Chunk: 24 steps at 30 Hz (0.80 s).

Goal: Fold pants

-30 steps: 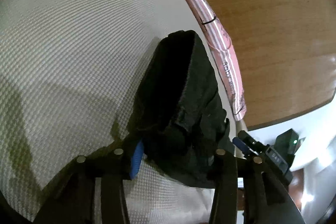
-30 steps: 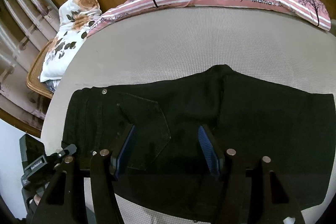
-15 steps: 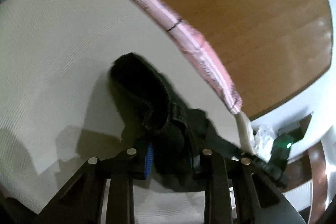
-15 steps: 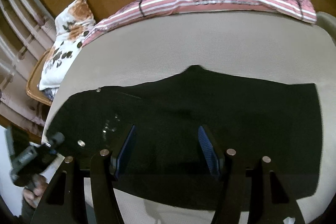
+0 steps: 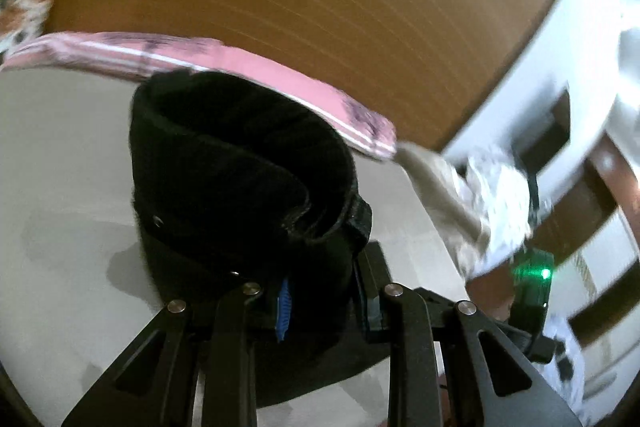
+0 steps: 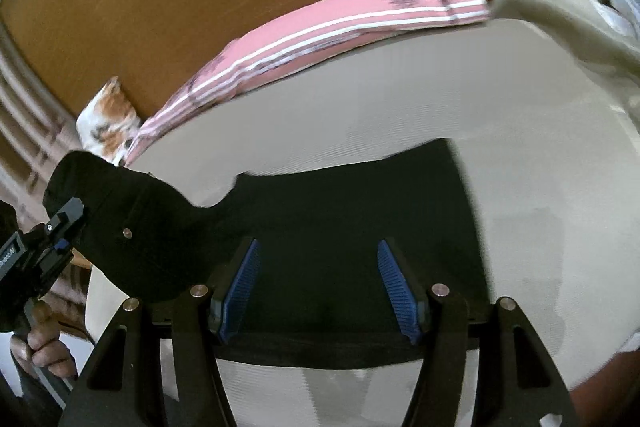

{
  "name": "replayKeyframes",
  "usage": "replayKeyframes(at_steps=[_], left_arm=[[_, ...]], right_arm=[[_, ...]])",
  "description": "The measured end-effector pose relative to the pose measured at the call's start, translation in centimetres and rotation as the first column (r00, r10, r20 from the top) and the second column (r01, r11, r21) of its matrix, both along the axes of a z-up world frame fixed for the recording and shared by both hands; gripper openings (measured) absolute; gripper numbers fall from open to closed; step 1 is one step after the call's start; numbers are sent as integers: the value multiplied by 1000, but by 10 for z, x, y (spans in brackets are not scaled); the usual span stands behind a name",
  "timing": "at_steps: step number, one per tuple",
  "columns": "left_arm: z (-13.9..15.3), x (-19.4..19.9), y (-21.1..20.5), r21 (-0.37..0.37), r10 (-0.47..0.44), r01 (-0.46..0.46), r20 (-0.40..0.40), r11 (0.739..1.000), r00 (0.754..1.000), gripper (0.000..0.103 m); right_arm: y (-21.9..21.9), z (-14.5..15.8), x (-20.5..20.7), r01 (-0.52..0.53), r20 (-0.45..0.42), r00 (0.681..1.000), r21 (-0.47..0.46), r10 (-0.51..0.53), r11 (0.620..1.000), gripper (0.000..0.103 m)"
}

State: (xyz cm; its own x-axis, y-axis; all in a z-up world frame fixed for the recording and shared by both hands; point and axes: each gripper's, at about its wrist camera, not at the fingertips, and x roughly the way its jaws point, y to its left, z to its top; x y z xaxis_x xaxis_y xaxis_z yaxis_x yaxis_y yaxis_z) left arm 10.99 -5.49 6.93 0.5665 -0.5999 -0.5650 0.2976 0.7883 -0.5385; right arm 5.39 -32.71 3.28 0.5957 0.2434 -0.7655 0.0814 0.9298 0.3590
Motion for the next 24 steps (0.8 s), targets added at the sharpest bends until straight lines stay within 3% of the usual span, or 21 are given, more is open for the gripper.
replayKeyframes(at_steps=[5,12,16,19,24], left_arm=[[-18,8,-75,72,-118,120,-35,990,992,25],[-77,10,-147,235,-201,222,-110,946,973,25],[-104,7,-161,307,-208,239,-131,921,969,26],[-105,4,-166,327,-227,253,-118,910,967,32],[-96,-7,-160,301,-283,308,-125,902,951,46]], right_arm=[[-50,-8,-13,86,-6,996,29,-86,996,59],[-94,-29,-21,141,-36,990,74,-138,987,59],[-101,-41,-15,133,-57,990,82,-128,988,59],[-102,-47,-8,114,-66,992,85,-108,990,59],[-97,-46,-2,60,-67,996,89,-54,994,59]])
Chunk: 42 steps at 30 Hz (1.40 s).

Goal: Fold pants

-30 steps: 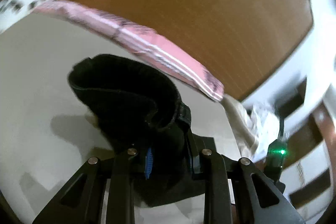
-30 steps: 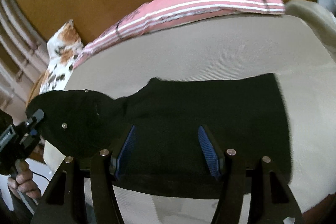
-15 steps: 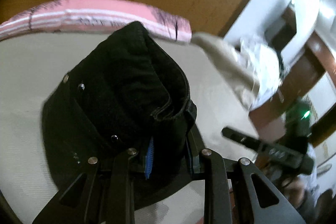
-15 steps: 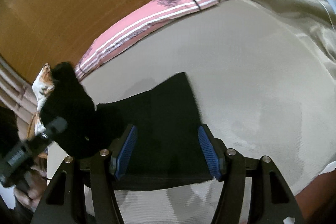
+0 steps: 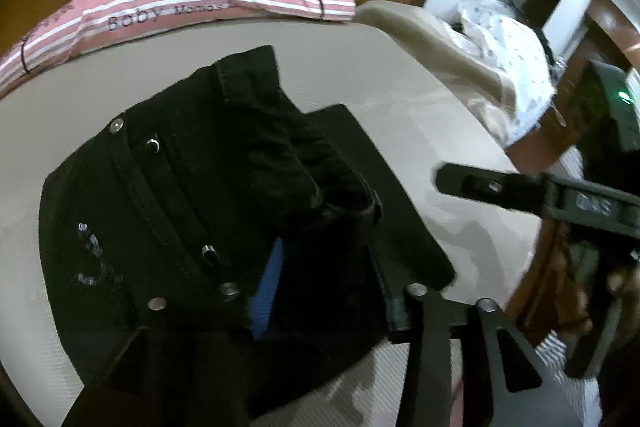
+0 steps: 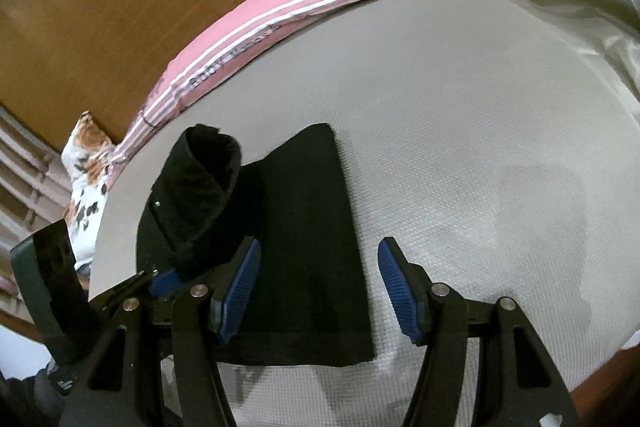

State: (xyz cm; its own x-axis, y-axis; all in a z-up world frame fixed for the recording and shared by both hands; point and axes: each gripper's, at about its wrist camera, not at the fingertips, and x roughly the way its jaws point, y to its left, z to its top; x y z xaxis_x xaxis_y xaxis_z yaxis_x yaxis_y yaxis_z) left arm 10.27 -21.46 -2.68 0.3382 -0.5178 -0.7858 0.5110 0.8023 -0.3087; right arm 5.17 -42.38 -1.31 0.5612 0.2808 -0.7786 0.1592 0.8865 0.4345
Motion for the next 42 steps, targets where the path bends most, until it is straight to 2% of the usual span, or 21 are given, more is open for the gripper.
replayKeyframes(at_steps=[4,6,11,15,21,26,30,31,33,35,37,40,41,42], left_arm=[[18,-11,24,-44,-5,5,20,999,1000,51],[26,-13,45,-61,25,-22,40,998,999,55],[25,1,101,-33,204,-203,45,979,978,58],[10,12,127,16,282,-282,21,959,959,58],[-15,18,137,61,306,-305,-5,950,952,58],[-30,23,134,78,295,-292,-18,953,955,59],[-37,26,134,78,299,-296,-30,952,954,62],[-37,27,134,77,300,-297,-32,952,953,63],[-39,29,134,81,298,-295,-35,952,954,64],[-41,30,134,78,301,-298,-36,951,953,65],[-42,30,135,76,307,-304,-39,950,951,66],[-39,31,137,67,314,-311,-55,948,948,66],[-38,33,138,59,318,-314,-57,947,946,66],[-35,33,139,52,322,-319,-54,946,945,66]], right_arm=[[5,0,7,-61,-1,998,58,62,996,59],[9,-4,14,-114,-13,993,106,116,988,59],[21,-18,35,-229,-35,971,124,235,965,60],[24,-29,57,-284,-39,954,179,296,942,60],[31,-43,84,-351,-51,929,187,365,918,60],[32,-54,102,-386,-28,917,187,398,903,59],[39,-57,109,-433,0,897,206,443,878,60],[40,-58,110,-444,3,891,215,454,870,59],[41,-60,111,-473,12,873,267,487,840,36],[43,-66,111,-478,5,866,300,500,825,33],[46,-68,111,-467,1,873,291,488,835,32],[51,-63,108,-425,-8,896,282,444,861,24],[56,-53,102,-415,-1,904,237,427,879,15],[58,-46,98,-406,8,910,213,414,889,12]])
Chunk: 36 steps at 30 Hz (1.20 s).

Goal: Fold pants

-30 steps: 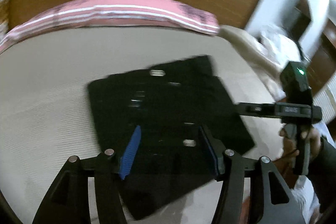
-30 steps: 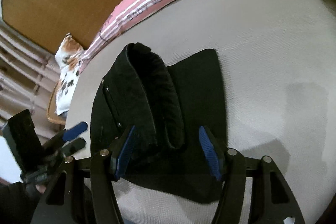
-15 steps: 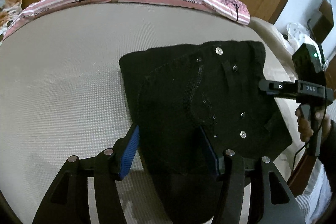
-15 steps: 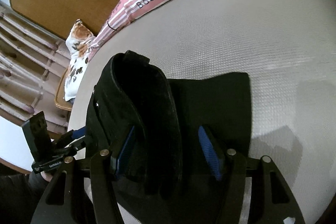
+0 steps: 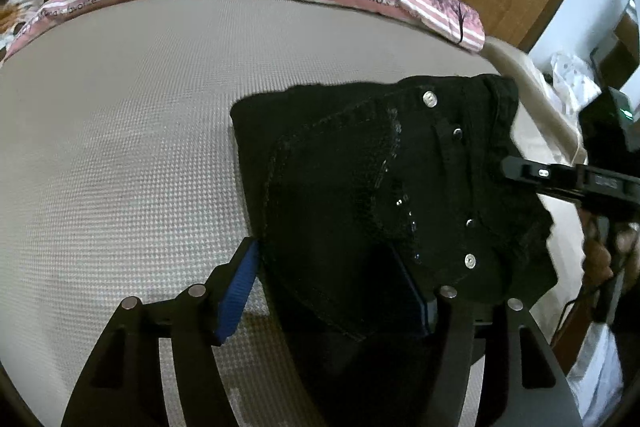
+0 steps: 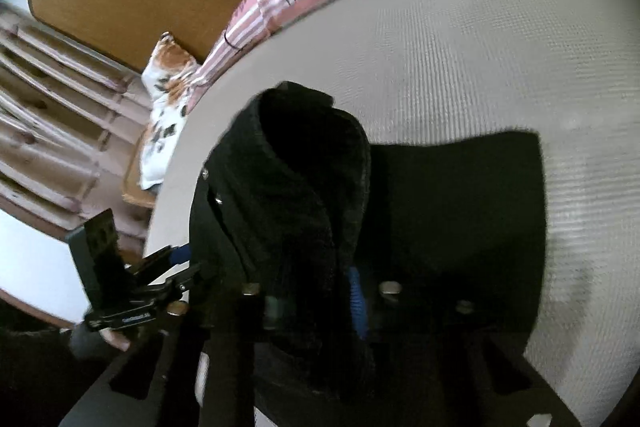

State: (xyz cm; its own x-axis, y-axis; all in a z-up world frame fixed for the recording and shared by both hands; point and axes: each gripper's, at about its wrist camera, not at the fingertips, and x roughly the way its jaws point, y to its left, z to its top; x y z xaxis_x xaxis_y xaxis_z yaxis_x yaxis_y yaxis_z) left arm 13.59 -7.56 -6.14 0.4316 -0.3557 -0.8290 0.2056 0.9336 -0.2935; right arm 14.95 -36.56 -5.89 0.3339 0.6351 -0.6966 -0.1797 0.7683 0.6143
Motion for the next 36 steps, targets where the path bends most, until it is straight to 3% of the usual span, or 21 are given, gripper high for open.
replayKeyframes(at_steps=[5,10,13,16,19,21,23,24,26,30,35,36], left_arm=[[24,-1,-3,-14,1,0,68,1000,998,66],[38,-1,-20,-15,-59,61,112,998,992,66],[37,-2,-32,-7,-94,96,125,995,988,66],[30,0,-43,-12,-123,125,104,992,987,66],[20,-3,-50,0,-159,159,81,987,984,66],[14,-7,-55,37,-181,178,85,983,980,66],[9,-10,-57,61,-197,193,80,979,977,66],[7,-11,-58,68,-203,198,77,978,976,66],[7,-15,-57,65,-207,202,75,977,975,66],[8,-23,-55,40,-219,217,66,975,974,66],[6,-38,-58,54,-240,237,75,970,968,66],[5,-40,-59,64,-242,237,75,969,967,66]], right_arm=[[10,49,-25,60,91,994,-29,-57,998,9],[0,77,-45,129,130,984,-53,-121,990,9],[-20,69,-52,205,95,975,-63,-199,977,9],[-42,41,-58,274,26,962,-78,-273,958,9],[-49,12,-58,302,-2,952,-155,-306,941,9],[-58,-1,-58,345,-41,936,-106,-350,933,10],[-59,-2,-59,356,-43,931,-101,-362,929,14],[-57,2,-60,355,-35,932,-130,-362,926,21],[-53,11,-65,364,-14,928,-171,-371,916,23],[-47,26,-87,363,27,930,-199,-365,910,24],[-46,27,-106,350,-7,936,-125,-353,929,24],[-43,27,-108,349,4,936,-144,-352,926,24]])
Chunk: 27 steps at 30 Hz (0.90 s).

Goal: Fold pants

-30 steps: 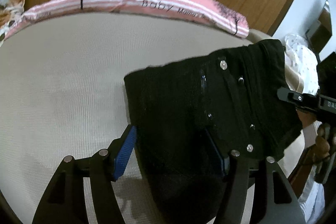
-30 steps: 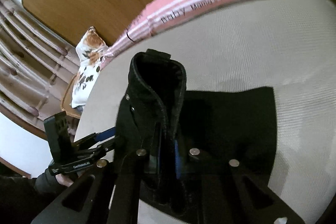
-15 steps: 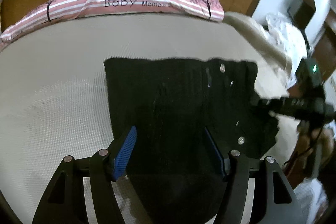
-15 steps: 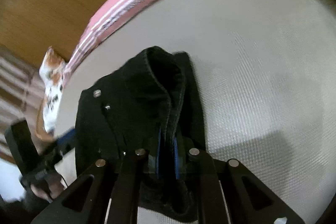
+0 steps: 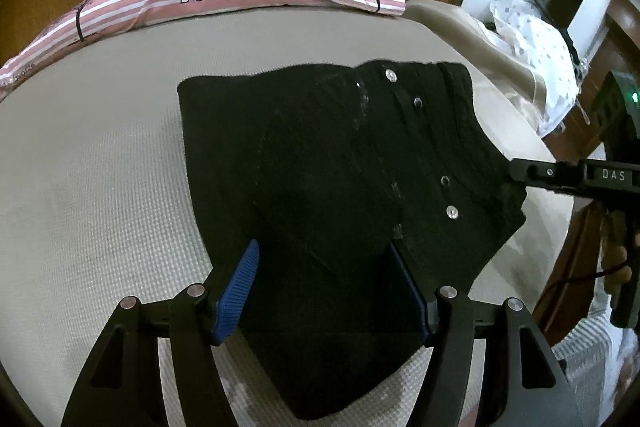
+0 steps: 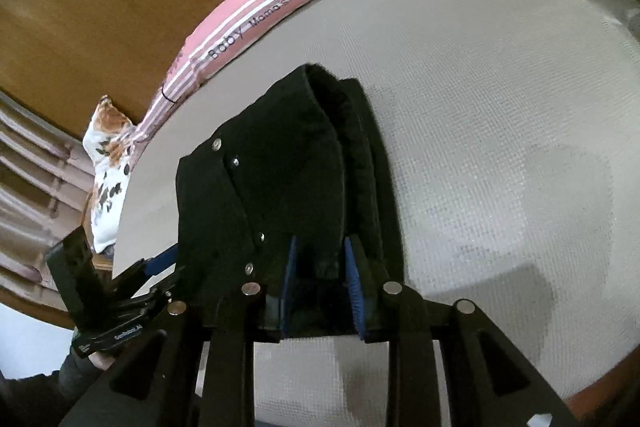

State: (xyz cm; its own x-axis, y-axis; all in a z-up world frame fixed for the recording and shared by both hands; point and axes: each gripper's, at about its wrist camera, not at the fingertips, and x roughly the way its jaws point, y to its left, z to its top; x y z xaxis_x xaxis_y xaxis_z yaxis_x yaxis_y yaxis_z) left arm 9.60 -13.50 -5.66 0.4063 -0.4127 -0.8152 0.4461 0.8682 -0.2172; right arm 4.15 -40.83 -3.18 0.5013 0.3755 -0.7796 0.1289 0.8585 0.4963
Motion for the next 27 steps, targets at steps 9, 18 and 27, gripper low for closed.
replayKeyframes(at_steps=[9,18,27], left_arm=[[4,-10,2,-41,-37,36,-45,999,998,66],[-9,-13,-5,15,-63,64,-45,998,997,66],[-3,-15,-1,4,-46,46,-52,999,998,66]], right_arm=[[6,20,-22,11,44,999,-114,-6,993,10],[5,-5,-21,14,-21,1000,-192,-19,981,11],[12,0,-22,22,-27,999,-214,-28,977,16]])
